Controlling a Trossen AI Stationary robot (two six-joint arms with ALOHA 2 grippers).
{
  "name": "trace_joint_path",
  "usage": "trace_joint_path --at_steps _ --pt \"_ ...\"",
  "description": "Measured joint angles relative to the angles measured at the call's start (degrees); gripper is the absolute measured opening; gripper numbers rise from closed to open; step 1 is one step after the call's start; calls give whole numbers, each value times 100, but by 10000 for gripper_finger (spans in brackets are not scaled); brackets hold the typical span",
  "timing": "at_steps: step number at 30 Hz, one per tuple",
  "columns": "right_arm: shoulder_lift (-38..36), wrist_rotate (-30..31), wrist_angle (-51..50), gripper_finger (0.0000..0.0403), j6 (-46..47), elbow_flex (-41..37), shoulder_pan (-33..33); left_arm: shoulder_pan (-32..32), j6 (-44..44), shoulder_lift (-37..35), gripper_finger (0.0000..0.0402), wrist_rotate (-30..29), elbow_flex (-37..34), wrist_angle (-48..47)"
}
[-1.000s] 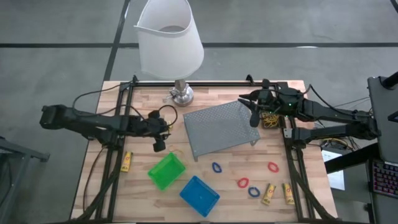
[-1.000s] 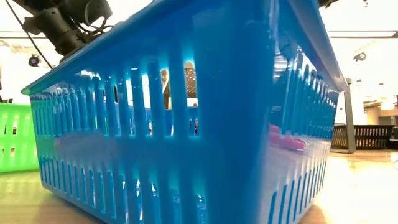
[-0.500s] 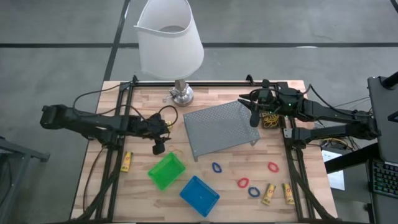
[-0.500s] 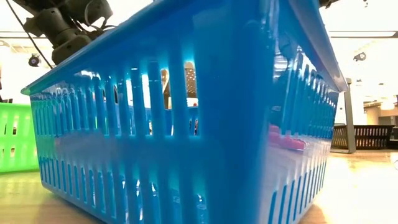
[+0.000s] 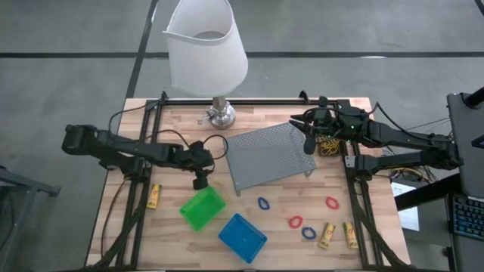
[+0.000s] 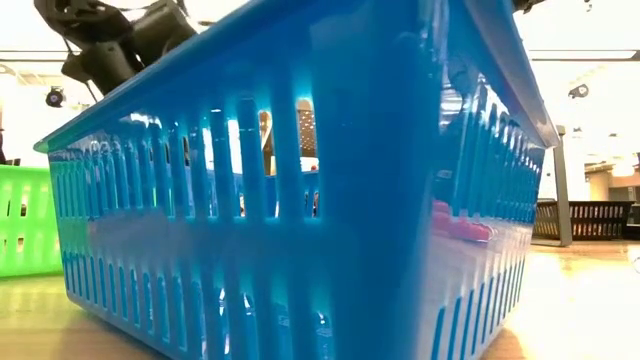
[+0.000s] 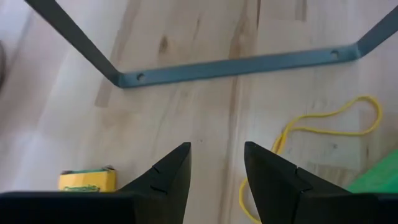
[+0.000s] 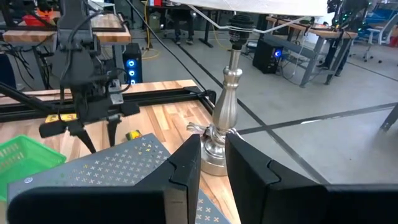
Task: Pick & Place Office Desk Supplies
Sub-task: Put the yellow rubber band into the black basket
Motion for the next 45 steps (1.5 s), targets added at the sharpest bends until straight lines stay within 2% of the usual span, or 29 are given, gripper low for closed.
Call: trace_joint_path --at_steps 10,20,31,45 --pt "2 2 0 84 -2 -2 0 0 29 611 149 357 594 -14" --pt "2 12 -7 70 -3 -5 -2 33 880 1420 136 427 1086 -393" --pt "2 13 -46 78 -4 -6 0 33 1077 1535 135 900 1208 -528" --pt "2 9 -72 81 -4 -5 0 -87 -33 1535 135 1840 1184 -1173"
